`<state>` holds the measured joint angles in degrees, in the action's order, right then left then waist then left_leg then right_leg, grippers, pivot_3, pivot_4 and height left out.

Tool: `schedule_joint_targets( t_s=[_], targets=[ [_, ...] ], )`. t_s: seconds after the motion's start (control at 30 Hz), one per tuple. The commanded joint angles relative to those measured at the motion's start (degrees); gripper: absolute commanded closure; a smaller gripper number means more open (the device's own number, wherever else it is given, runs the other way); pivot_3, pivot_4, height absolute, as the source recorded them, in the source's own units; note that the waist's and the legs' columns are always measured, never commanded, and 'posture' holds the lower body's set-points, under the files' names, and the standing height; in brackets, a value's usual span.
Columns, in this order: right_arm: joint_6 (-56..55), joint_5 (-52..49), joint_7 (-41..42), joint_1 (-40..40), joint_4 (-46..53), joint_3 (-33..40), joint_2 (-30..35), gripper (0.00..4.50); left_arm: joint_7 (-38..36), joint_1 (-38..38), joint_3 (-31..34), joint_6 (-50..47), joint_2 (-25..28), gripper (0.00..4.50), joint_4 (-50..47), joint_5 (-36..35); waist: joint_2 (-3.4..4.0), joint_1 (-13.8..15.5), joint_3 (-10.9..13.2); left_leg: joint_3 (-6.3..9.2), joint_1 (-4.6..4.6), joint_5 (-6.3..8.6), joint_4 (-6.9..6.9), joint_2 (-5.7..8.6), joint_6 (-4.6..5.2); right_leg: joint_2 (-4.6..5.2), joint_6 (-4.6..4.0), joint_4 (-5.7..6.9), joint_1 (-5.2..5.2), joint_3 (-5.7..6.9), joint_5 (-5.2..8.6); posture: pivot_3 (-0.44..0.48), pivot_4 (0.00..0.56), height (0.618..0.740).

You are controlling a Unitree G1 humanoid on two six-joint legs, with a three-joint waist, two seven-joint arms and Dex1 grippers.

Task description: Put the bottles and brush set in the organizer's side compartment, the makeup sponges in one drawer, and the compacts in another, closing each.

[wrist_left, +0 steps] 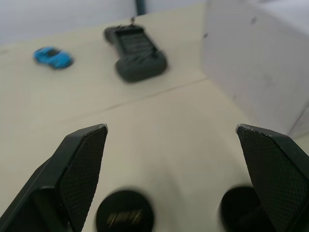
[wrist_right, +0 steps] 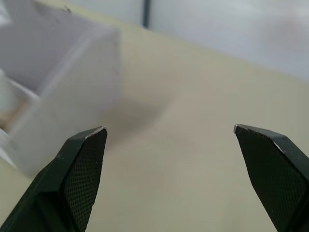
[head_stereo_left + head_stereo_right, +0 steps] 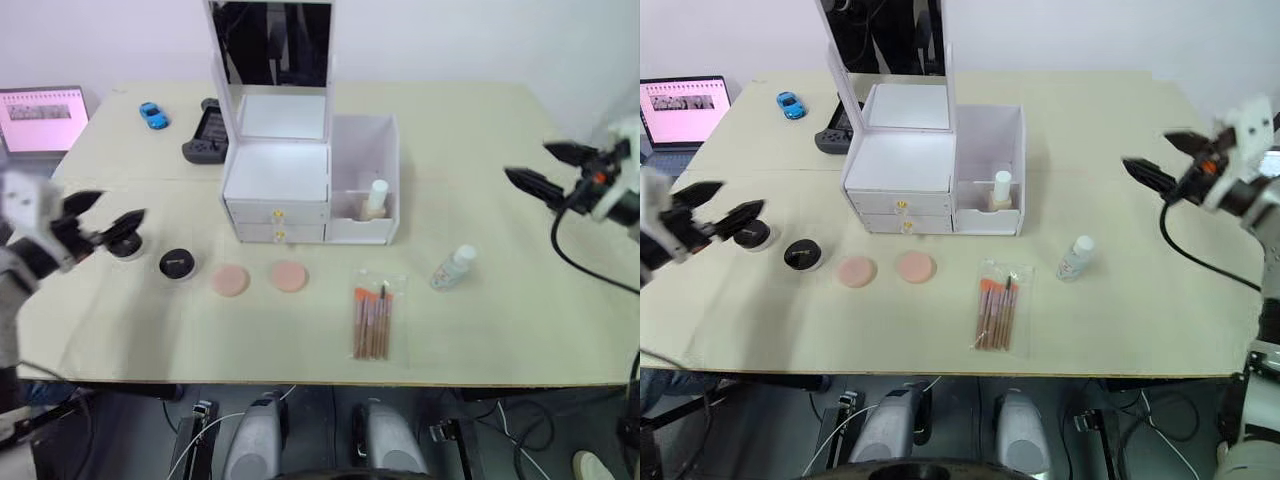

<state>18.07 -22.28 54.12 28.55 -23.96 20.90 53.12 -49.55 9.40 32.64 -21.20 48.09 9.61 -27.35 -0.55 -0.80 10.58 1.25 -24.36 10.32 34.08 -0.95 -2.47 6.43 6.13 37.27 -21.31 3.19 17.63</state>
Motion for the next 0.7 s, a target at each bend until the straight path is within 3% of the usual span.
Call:
schedule_joint_targets(
  t_s=[0.03,0.2,0.4,0.57,0.7],
  targets=[
    [-9.5,1.9,2.2,-1.0,-8.2,2.2,1.9,0.06,-2.6,-2.3,6.2,3.3,1.8,0.00,2.4,-2.1,0.02,0.1,0.0,0.00,0.02,0.00,0.00,-0.01,-0.01,0.00,0.00,0.01,0.00,0.00,0.00,0.000,0.150,0.740],
    [-13.3,2.3,1.4,-3.1,-11.9,2.6,1.3,0.06,-2.5,-3.8,9.1,5.7,1.9,0.00,6.3,-2.2,0.03,0.0,0.0,0.00,0.05,0.00,0.01,-0.02,-0.02,0.00,-0.01,0.01,0.05,-0.01,0.00,0.000,0.150,0.740],
    [-11.9,0.9,1.5,-4.0,-8.6,2.4,1.0,0.06,-3.1,-3.5,8.0,7.1,2.6,0.00,7.0,-2.0,0.03,0.0,0.0,0.00,0.06,0.00,0.01,-0.03,-0.02,0.00,-0.01,0.01,0.05,-0.01,0.00,0.000,0.150,0.740],
    [-3.8,-4.4,6.1,-3.7,0.3,2.5,2.0,0.06,-5.2,0.8,5.7,3.2,2.6,0.00,1.4,-6.4,0.02,0.2,0.0,0.01,0.06,0.00,0.02,-0.04,-0.03,0.00,0.00,0.02,0.08,-0.01,0.00,0.000,0.150,0.740],
    [5.7,-8.0,7.9,-4.1,11.8,1.4,4.2,0.06,-8.5,3.0,-2.2,-4.0,5.7,0.00,-9.2,-8.5,0.03,0.2,0.0,0.01,0.06,0.00,0.03,-0.03,-0.03,0.02,0.00,0.01,0.12,-0.01,-0.01,0.000,0.150,0.740]
  ],
)
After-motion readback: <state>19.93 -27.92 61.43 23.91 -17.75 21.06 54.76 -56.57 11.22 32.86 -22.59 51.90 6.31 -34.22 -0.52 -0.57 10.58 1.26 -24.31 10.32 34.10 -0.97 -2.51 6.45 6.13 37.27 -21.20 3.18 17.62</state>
